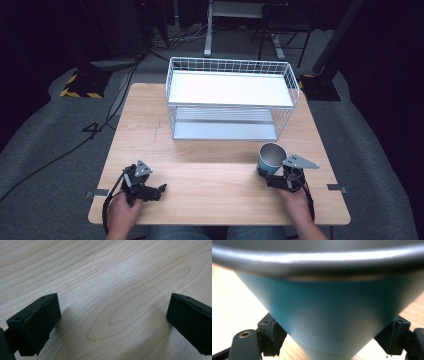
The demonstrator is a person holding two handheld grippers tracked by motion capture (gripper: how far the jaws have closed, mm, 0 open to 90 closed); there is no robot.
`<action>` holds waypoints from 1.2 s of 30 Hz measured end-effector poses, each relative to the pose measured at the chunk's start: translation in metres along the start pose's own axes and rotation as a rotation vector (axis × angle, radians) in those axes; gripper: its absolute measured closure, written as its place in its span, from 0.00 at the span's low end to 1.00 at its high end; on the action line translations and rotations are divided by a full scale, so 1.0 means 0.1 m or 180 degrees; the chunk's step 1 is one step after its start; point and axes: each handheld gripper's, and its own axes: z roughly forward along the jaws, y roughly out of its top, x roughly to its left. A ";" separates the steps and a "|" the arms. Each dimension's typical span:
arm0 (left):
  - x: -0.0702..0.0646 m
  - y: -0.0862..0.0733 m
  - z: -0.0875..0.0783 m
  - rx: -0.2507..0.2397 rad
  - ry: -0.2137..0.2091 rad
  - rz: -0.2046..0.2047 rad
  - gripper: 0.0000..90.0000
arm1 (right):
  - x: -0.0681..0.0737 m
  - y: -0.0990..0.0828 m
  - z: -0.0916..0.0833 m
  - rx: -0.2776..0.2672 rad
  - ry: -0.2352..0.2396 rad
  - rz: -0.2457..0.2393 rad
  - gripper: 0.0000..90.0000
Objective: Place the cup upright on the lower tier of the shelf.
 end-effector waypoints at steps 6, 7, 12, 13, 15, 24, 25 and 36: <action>0.00 0.00 0.00 -0.0001 0.0000 0.0000 0.00 | 0.01 0.16 0.06 -0.0035 0.0046 -0.0046 0.25; 0.00 0.00 0.00 -0.0001 0.0000 0.0000 0.00 | 0.01 0.20 0.08 -0.0040 0.0060 -0.0055 0.25; 0.00 -0.01 -0.01 0.0020 0.0018 -0.0011 0.00 | 0.03 0.33 0.19 -0.0039 0.0080 -0.0114 0.25; 0.00 -0.01 -0.01 0.0016 0.0038 -0.0022 0.00 | 0.04 0.36 0.21 -0.0041 0.0085 -0.0117 0.25; 0.00 -0.01 -0.01 0.0003 0.0049 -0.0044 0.00 | 0.05 0.40 0.26 -0.0044 0.0083 -0.0133 0.25; 0.00 -0.01 -0.01 0.0001 0.0057 -0.0049 0.00 | 0.04 0.58 0.51 -0.0022 0.0118 -0.0048 0.25; 0.00 -0.01 -0.01 0.0000 0.0055 -0.0052 0.00 | 0.04 0.60 0.54 -0.0034 0.0112 -0.0032 0.25; 0.01 0.00 0.00 0.0005 0.0070 -0.0071 0.00 | 0.05 0.81 0.89 -0.0112 -0.0006 -0.0085 0.25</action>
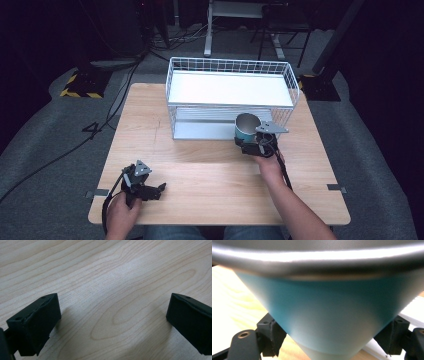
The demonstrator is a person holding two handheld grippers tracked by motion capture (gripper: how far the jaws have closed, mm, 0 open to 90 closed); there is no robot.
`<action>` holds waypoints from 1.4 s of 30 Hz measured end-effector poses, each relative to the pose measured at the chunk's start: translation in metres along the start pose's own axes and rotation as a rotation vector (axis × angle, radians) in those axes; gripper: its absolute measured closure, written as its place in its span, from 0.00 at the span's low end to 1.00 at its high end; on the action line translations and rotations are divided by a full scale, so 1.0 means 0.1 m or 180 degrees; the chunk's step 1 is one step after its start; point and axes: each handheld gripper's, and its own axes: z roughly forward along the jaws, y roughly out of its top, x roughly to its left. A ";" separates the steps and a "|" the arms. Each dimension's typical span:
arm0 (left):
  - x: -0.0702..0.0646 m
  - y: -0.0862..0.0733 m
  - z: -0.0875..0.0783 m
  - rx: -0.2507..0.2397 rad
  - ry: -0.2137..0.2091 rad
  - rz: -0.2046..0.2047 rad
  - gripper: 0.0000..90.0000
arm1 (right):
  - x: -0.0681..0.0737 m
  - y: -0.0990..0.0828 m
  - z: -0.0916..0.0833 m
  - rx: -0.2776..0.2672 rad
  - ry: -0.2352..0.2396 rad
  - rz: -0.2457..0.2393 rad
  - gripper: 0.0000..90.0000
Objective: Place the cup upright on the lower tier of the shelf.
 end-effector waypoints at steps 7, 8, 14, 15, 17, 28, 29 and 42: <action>0.00 0.00 0.00 -0.0002 0.0004 0.0002 0.00 | 0.04 0.08 0.21 -0.0046 -0.0057 0.0054 0.25; 0.00 0.00 0.00 -0.0010 0.0002 0.0000 0.00 | 0.04 0.09 0.23 -0.0045 -0.0079 0.0064 0.25; 0.00 0.00 0.00 -0.0010 0.0001 -0.0002 0.00 | 0.04 0.14 0.39 -0.0054 -0.0140 0.0073 0.25; 0.00 0.00 0.00 -0.0003 0.0003 -0.0001 0.00 | 0.04 0.15 0.41 -0.0046 -0.0152 0.0078 0.25; 0.00 0.00 0.00 -0.0011 0.0002 0.0001 0.00 | 0.03 0.16 0.46 -0.0045 -0.0172 0.0101 0.25; 0.00 0.00 0.00 -0.0011 -0.0001 -0.0011 0.00 | 0.00 0.16 0.67 -0.0096 -0.0300 0.0198 0.25; 0.00 0.00 0.00 -0.0003 0.0003 -0.0001 0.00 | 0.00 0.16 0.68 -0.0096 -0.0316 0.0189 0.25; 0.00 0.00 0.00 -0.0007 0.0005 -0.0015 0.00 | -0.02 0.21 0.92 -0.0121 -0.0438 0.0244 0.25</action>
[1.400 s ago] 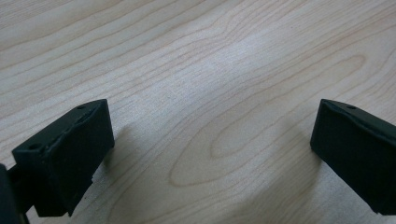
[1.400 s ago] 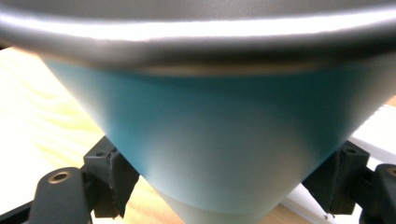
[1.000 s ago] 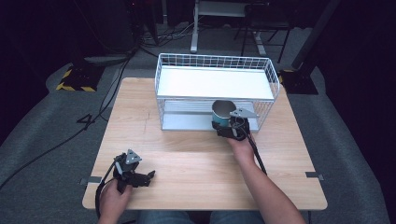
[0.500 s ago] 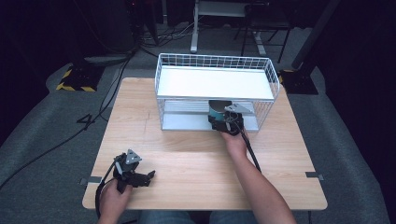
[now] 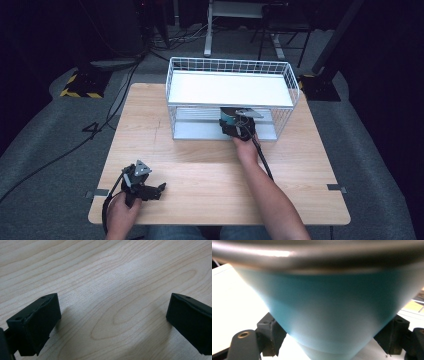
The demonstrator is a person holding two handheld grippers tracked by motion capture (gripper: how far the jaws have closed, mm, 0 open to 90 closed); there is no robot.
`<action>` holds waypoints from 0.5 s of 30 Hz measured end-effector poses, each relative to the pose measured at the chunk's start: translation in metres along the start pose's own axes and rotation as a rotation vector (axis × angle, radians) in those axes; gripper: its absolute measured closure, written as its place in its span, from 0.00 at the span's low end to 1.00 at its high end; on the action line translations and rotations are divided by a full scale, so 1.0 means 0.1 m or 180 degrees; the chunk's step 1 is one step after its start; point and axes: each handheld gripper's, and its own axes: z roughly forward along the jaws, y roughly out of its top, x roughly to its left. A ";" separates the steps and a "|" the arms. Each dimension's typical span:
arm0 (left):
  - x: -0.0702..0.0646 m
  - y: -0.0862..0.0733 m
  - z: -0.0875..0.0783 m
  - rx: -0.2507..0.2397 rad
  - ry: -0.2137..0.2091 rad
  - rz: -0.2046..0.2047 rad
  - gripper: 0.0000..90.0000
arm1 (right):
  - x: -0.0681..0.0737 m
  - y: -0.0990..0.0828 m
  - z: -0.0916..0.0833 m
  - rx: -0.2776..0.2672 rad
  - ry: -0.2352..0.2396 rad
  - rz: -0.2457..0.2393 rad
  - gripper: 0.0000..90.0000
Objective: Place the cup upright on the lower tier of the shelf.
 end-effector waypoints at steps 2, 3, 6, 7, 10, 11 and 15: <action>0.00 0.00 0.00 0.0000 0.0001 0.0000 0.00 | 0.01 0.00 0.04 0.0018 -0.0008 0.0012 0.25; 0.00 0.00 0.00 0.0000 -0.0001 0.0000 0.00 | 0.01 0.00 0.05 0.0002 -0.0010 -0.0009 0.25; 0.00 0.00 0.00 0.0001 0.0000 -0.0002 0.00 | 0.04 0.01 0.10 0.0012 -0.0026 -0.0040 0.25; 0.00 0.00 0.00 0.0000 0.0001 -0.0002 0.00 | 0.05 0.01 0.12 0.0024 -0.0040 -0.0047 0.25; 0.00 0.00 0.00 0.0000 0.0000 -0.0003 0.00 | 0.06 0.00 0.16 0.0003 -0.0052 -0.0031 0.25; 0.00 0.00 0.00 0.0000 0.0001 -0.0003 0.00 | 0.06 0.00 0.16 -0.0001 -0.0053 -0.0023 0.25; 0.00 0.00 0.00 0.0000 0.0000 -0.0004 0.00 | 0.07 -0.02 0.19 0.0039 -0.0071 0.0003 0.25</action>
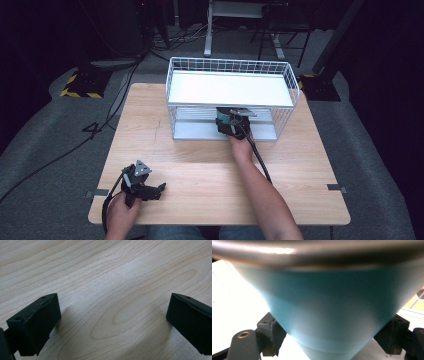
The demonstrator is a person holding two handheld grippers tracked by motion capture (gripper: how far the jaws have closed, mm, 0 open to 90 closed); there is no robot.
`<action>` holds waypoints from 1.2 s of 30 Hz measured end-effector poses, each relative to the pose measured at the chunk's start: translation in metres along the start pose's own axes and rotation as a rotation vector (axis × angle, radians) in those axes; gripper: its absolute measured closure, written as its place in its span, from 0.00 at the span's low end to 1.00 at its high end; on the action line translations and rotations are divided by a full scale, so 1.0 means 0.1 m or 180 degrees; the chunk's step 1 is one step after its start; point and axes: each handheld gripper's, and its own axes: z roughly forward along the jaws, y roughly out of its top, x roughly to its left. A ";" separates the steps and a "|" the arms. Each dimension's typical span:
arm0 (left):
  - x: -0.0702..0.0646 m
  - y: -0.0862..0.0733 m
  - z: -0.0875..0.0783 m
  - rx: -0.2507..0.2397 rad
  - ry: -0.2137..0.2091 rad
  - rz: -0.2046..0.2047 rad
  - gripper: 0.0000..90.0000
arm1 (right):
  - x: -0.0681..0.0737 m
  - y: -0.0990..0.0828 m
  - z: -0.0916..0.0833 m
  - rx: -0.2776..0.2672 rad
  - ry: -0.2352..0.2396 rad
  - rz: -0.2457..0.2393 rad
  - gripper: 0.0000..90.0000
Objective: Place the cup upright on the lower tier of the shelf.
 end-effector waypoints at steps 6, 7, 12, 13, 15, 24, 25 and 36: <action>0.00 0.00 0.00 0.0000 0.0001 0.0001 0.00 | -0.02 -0.01 0.01 0.0003 0.0031 0.0049 0.25; 0.00 0.00 0.00 0.0001 0.0000 0.0001 0.00 | -0.03 -0.01 0.01 0.0004 0.0039 0.0059 0.25; 0.00 0.00 0.00 0.0001 0.0000 0.0002 0.00 | -0.03 -0.01 0.01 0.0020 0.0049 0.0058 0.25; 0.00 0.00 0.00 0.0000 0.0000 0.0000 0.00 | -0.03 -0.01 0.01 0.0021 0.0051 0.0054 0.25; 0.00 0.00 0.00 0.0001 0.0000 0.0001 0.00 | -0.03 -0.01 0.01 0.0028 0.0055 0.0042 0.24; 0.00 0.00 0.00 0.0000 0.0001 0.0001 0.00 | -0.06 -0.02 -0.01 0.0096 0.0005 -0.0009 0.16; 0.00 0.00 0.00 0.0001 0.0000 0.0001 0.00 | -0.06 -0.01 -0.02 0.0103 -0.0001 -0.0022 0.15; 0.00 0.00 0.00 0.0000 0.0000 0.0001 0.00 | -0.09 -0.02 -0.30 0.0165 0.0061 -0.0061 0.05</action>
